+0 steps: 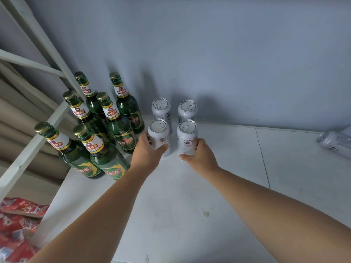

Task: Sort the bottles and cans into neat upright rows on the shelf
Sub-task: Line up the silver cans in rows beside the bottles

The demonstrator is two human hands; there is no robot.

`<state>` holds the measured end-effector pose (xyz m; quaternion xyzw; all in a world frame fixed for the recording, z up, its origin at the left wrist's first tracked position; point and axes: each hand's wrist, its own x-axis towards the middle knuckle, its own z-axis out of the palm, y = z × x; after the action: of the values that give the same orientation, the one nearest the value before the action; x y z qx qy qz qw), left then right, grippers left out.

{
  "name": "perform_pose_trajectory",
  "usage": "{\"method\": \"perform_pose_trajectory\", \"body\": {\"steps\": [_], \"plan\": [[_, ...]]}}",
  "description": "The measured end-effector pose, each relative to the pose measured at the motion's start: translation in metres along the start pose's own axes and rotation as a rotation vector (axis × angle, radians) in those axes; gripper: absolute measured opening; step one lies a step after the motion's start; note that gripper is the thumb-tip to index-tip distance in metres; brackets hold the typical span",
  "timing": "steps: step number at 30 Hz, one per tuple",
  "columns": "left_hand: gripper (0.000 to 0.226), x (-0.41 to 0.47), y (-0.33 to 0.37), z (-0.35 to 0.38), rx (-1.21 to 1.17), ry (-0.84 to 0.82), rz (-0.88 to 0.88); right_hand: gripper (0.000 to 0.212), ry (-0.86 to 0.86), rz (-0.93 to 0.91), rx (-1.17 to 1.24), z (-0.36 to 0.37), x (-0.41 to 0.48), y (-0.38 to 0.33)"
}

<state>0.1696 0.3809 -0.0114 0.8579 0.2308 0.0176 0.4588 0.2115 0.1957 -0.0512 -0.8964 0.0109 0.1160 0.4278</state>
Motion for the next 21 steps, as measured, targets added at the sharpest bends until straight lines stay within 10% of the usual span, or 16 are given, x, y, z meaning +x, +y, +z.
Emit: {"method": "perform_pose_trajectory", "body": {"steps": [21], "plan": [[0.030, -0.109, 0.043, 0.158, 0.163, -0.292, -0.011, 0.057, 0.166, 0.188, -0.045, -0.158, -0.081, 0.157]]}}
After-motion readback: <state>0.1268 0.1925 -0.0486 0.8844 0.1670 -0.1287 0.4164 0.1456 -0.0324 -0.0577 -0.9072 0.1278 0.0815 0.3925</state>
